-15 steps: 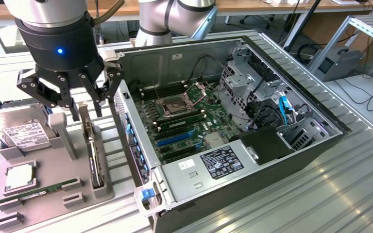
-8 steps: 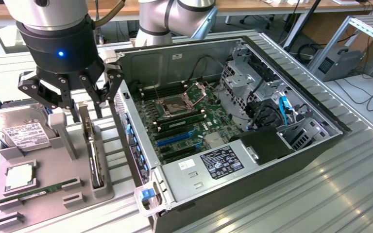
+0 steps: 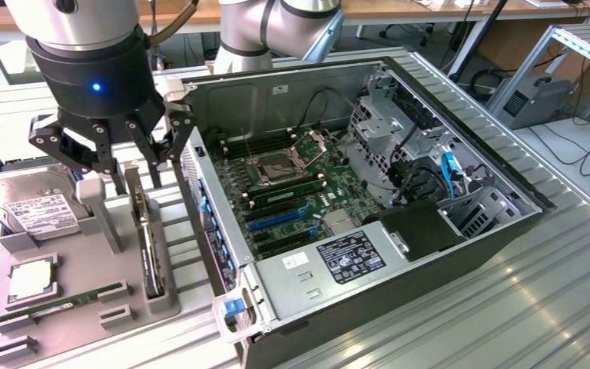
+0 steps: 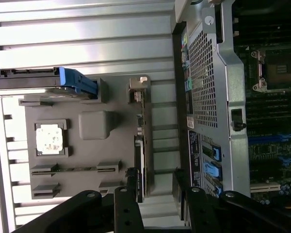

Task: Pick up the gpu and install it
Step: 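Pick up the gpu and move the gpu toward the slot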

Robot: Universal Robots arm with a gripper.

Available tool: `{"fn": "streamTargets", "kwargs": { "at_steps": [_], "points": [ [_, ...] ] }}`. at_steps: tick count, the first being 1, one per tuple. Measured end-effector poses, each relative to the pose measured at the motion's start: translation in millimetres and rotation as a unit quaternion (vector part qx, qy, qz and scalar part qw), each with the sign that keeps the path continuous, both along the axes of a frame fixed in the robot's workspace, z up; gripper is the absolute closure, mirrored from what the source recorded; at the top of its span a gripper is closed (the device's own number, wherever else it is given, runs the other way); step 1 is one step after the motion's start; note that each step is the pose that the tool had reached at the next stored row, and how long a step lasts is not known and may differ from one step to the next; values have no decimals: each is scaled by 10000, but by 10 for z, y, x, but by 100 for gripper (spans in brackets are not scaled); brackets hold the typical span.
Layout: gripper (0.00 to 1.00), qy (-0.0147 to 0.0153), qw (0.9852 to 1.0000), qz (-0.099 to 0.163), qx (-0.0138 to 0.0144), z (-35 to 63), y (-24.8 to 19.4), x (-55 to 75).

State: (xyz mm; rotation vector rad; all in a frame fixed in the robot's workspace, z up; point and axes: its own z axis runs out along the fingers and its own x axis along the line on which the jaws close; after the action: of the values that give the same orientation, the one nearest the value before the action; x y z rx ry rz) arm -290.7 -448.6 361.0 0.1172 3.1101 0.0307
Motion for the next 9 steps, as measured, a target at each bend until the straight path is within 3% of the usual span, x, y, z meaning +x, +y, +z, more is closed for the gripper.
{"fn": "streamTargets", "kwargs": {
  "at_steps": [9],
  "points": [
    [58, 1, 10000, 0, 0, -40, 4, 0]
  ]
}}
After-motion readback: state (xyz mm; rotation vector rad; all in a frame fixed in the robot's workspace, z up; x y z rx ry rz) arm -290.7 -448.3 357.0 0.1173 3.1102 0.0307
